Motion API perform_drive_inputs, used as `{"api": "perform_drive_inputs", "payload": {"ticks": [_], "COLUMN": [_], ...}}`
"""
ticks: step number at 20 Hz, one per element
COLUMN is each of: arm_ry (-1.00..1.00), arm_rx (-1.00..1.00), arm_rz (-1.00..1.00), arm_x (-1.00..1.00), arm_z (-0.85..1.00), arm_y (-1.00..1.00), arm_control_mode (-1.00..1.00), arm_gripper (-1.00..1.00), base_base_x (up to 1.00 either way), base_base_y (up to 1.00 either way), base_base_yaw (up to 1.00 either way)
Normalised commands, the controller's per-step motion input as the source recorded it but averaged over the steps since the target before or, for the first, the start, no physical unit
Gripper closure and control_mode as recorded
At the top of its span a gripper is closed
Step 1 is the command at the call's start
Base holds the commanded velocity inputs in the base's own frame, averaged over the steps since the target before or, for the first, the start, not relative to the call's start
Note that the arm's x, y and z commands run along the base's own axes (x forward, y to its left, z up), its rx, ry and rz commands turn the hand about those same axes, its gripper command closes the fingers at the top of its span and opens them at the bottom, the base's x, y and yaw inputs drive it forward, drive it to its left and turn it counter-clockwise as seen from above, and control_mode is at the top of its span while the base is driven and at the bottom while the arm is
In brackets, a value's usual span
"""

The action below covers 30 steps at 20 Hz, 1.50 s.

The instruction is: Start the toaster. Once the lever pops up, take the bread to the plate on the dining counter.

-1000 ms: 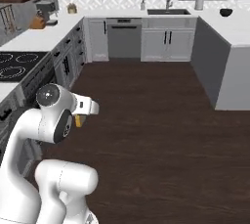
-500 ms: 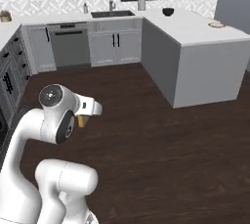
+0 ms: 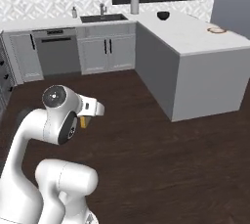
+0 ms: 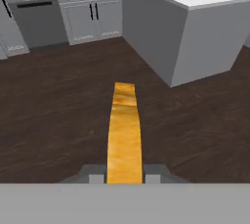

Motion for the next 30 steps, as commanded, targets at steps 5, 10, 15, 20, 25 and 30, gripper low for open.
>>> {"api": "perform_drive_inputs", "payload": {"ticks": [5,10,15,20,25,30], "arm_ry": [0.0,0.0,0.0,0.0,0.0,0.0], "arm_rx": [0.0,0.0,0.0,0.0,0.0,0.0], "arm_rz": [0.0,0.0,0.0,0.0,0.0,0.0], "arm_x": [0.0,0.0,0.0,0.0,0.0,0.0], "arm_z": [0.0,0.0,0.0,0.0,0.0,0.0], "arm_y": [0.0,0.0,0.0,0.0,0.0,0.0], "arm_control_mode": [1.0,1.0,1.0,1.0,1.0,1.0], "arm_gripper": [1.0,1.0,1.0,1.0,1.0,1.0], "base_base_x": [1.0,1.0,0.87,0.76,0.64,0.65], "base_base_y": [-0.2,-0.47,-0.93,-1.0,-1.0,-1.0], "base_base_yaw": [-0.06,-0.01,0.0,0.06,0.08,0.15]}}
